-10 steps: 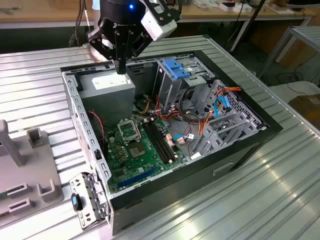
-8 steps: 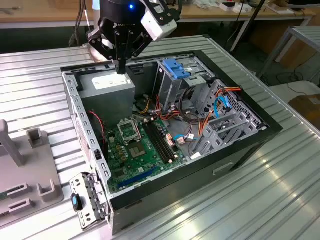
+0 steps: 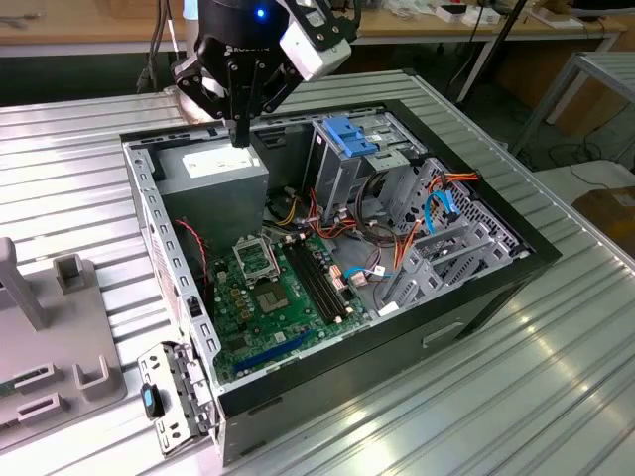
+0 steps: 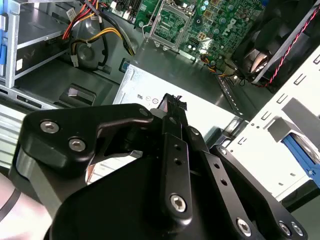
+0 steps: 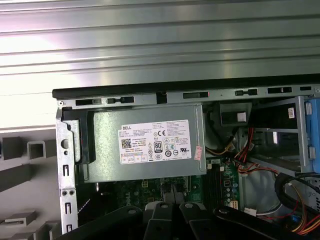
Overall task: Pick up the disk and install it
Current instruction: 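Reach for the disk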
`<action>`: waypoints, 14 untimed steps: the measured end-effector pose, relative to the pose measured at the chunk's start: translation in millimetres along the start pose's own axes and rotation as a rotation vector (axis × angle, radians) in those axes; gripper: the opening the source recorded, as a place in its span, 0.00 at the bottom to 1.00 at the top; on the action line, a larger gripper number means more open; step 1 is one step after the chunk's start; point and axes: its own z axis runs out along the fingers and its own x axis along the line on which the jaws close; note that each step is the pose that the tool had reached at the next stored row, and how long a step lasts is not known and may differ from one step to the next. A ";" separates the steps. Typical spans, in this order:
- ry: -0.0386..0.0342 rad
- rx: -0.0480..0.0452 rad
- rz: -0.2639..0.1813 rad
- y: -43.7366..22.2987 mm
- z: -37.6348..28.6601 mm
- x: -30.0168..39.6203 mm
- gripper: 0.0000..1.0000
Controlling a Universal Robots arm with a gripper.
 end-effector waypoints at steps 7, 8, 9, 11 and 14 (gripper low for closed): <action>0.0000 0.0001 0.000 -0.4 -0.2 5.3 0.11; 0.0000 -0.0001 0.000 -0.6 -0.2 7.6 0.11; 0.0000 0.0000 0.000 -0.7 -0.2 8.7 0.11; -0.0001 0.0000 0.000 -0.8 -0.3 11.2 0.11; 0.0000 0.0001 0.000 -1.1 -0.4 14.5 0.11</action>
